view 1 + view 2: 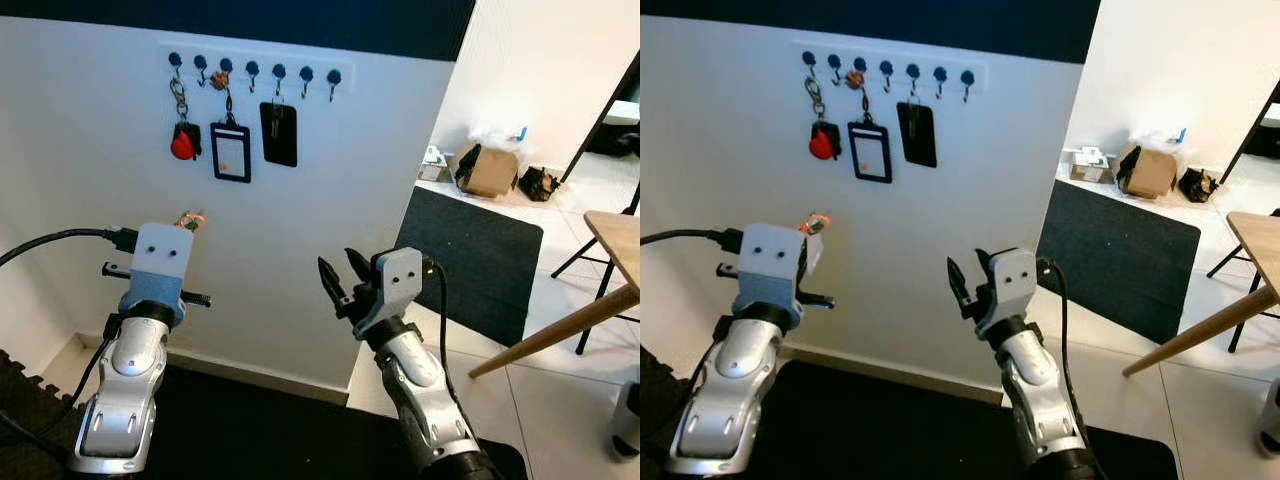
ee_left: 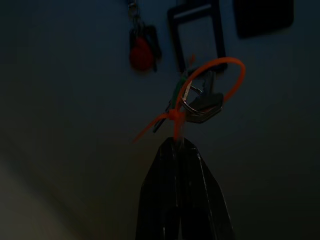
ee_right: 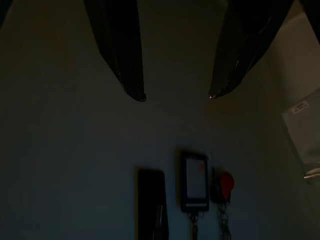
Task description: Hang keys on a hook
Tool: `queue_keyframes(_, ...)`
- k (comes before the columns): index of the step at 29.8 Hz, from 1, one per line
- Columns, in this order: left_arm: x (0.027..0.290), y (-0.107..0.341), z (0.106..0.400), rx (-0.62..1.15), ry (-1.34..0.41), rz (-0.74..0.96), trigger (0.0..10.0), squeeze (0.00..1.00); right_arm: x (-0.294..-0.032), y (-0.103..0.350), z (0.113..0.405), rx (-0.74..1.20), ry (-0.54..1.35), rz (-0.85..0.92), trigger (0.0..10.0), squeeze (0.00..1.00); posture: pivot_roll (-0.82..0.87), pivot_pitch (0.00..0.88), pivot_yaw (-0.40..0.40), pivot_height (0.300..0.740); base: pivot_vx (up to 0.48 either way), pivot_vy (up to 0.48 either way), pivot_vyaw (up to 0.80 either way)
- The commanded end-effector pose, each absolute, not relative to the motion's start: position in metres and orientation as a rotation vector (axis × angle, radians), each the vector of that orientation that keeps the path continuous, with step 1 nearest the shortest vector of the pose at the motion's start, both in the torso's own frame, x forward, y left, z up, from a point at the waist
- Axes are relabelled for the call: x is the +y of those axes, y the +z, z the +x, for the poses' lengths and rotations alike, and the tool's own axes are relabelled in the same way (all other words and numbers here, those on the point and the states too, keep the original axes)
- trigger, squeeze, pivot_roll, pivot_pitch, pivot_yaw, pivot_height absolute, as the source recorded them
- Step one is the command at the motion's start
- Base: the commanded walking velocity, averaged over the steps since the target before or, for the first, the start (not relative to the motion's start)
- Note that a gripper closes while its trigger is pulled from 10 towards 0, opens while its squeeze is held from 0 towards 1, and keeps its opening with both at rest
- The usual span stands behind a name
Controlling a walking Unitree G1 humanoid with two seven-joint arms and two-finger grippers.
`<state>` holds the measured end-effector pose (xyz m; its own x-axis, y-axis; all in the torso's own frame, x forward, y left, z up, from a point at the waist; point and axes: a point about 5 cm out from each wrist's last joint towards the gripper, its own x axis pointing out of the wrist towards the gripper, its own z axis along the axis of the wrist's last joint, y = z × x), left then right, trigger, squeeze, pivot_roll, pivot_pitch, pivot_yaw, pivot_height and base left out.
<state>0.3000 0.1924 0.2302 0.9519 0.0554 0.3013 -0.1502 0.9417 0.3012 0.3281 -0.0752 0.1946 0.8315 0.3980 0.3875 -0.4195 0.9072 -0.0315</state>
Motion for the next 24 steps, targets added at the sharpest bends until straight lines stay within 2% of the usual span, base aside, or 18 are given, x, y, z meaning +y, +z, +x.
queue_keyframes(1,0.1889,0.2316,0.2990,-0.311,0.100,0.315,10.0,0.00,-0.0754,0.1879,0.3286,-0.365,0.432,0.046,10.0,0.00,0.21,0.178,-0.039,0.740,0.454,0.000,0.00)
queue_keyframes(17,0.1932,0.2324,0.2970,-0.320,0.138,0.309,10.0,0.00,-0.0750,0.1858,0.3306,-0.354,0.442,0.043,10.0,0.00,0.22,0.175,-0.052,0.740,0.414,0.000,0.00)
queue_keyframes(20,0.1946,0.2322,0.2960,-0.319,0.146,0.309,10.0,0.00,-0.0748,0.1855,0.3310,-0.354,0.444,0.042,10.0,0.00,0.22,0.175,-0.054,0.740,0.300,0.000,0.00)
queue_keyframes(24,0.1956,0.2319,0.2951,-0.318,0.151,0.308,10.0,0.00,-0.0749,0.1854,0.3313,-0.353,0.445,0.042,10.0,0.00,0.22,0.175,-0.054,0.740,0.000,0.000,0.00)
